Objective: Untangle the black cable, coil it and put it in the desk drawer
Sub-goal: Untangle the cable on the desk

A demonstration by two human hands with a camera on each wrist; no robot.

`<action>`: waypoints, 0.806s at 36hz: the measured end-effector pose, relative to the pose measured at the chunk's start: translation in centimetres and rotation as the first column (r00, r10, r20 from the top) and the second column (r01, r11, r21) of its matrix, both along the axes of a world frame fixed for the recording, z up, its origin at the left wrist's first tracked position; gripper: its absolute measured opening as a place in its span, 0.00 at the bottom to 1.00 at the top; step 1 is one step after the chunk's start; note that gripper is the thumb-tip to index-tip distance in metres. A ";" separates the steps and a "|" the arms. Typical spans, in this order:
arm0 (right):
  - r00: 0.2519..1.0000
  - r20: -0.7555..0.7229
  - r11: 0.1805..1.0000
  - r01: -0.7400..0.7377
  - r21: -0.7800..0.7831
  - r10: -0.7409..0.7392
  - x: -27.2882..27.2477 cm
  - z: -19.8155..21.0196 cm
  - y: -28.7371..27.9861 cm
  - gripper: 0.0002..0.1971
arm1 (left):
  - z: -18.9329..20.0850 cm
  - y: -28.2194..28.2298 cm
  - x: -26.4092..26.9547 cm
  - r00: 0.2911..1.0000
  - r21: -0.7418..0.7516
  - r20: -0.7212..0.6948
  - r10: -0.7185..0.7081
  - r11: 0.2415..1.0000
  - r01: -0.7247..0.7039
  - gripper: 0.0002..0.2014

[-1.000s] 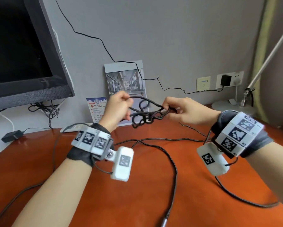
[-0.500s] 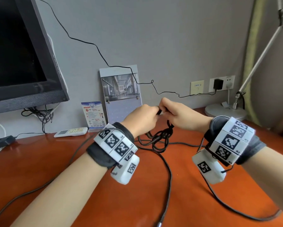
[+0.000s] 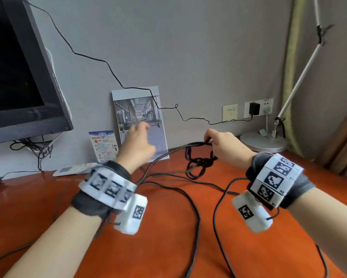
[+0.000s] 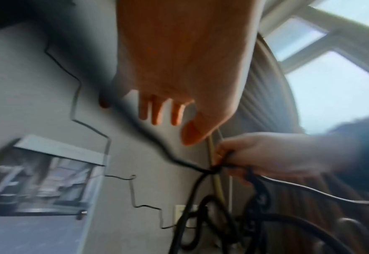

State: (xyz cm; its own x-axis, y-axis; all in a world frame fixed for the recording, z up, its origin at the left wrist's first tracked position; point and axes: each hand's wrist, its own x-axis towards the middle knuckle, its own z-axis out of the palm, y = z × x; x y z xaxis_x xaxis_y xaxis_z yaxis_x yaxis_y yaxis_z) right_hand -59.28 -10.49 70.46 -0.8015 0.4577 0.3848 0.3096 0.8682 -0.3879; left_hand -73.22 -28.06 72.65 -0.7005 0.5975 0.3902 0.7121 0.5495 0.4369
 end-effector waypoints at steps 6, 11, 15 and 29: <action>0.988 -0.092 0.992 -0.127 -0.002 0.126 -1.5 1.0 -2.6 0.13 | -0.1 3.5 5.5 0.922 -0.380 -0.298 -0.247 0.917 0.122 0.17; 0.984 -0.170 0.991 -0.064 -0.117 0.043 -1.4 1.3 -2.3 0.11 | 0.4 4.2 6.0 0.941 -0.354 -0.269 -0.203 0.930 0.100 0.10; 0.989 -0.150 0.983 -0.036 -0.182 0.008 -1.3 1.6 -1.7 0.14 | 1.2 3.8 5.9 0.965 -0.260 -0.143 -0.219 0.949 0.177 0.20; 0.998 0.012 0.990 -0.055 -0.130 0.057 -2.5 1.1 -1.7 0.10 | 3.4 -0.1 3.5 0.954 0.045 0.037 -0.299 0.954 0.297 0.20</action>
State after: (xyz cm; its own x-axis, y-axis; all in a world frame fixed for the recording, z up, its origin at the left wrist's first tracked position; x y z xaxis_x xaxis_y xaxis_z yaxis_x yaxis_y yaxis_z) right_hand -61.78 -12.20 71.54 -0.8328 0.4570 0.3124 0.2684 0.8269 -0.4941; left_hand -69.75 -28.14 76.05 -0.5094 0.7666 0.3909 0.8212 0.2973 0.4871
